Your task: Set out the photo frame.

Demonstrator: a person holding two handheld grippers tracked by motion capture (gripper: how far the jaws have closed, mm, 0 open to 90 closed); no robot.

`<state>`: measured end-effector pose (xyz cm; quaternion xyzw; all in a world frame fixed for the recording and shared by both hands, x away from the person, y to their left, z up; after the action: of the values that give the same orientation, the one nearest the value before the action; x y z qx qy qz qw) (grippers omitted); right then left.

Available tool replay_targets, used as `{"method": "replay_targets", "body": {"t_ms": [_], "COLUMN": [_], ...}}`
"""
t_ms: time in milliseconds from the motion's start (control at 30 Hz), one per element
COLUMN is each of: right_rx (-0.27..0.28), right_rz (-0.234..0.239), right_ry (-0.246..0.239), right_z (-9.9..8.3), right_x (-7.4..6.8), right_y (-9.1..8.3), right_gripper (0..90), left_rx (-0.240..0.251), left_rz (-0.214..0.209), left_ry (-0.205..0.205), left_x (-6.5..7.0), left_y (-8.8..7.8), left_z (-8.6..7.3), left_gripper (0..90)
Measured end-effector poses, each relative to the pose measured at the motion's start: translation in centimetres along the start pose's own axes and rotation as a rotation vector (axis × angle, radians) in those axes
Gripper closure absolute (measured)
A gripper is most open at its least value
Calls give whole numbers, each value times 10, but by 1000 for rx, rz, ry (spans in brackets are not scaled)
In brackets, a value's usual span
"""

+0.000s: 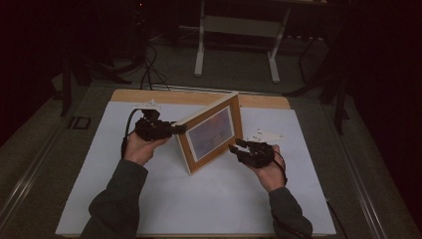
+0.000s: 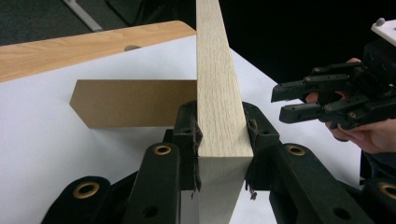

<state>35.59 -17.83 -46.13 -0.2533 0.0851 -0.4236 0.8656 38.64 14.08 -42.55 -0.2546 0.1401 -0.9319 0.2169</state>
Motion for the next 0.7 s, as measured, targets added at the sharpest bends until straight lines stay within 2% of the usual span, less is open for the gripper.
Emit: {"method": "replay_targets", "body": {"t_ms": [333,533,700], "right_rx": [3,-2,2], "right_rz": [-16,-26,-32], "right_ry": [28,56,66], "right_z": [1,2,5], "right_x": [9,15,18], "right_y": [-1,2,3], "right_gripper": [609,599,598], "left_rx": [-41,-44,-52], "left_rz": [-28,-49,-86], "left_ry": [44,48,65], "left_x": [-4,-8,-10], "left_y": [-2,-4,-3], "left_z": [5,5,6], "left_gripper": [720,721,721]}}
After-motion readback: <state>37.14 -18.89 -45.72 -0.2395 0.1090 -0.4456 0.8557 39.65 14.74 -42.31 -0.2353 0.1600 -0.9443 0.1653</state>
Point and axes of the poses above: each handheld gripper's, and its own axes: y roughly forward along the jaws, z roughly out of its top, x roughly to its right, the point moved 2 cm from there along y, roughly forward along the jaws, and after that the axes turned 8 degrees about -z, right-handed, at the moved point
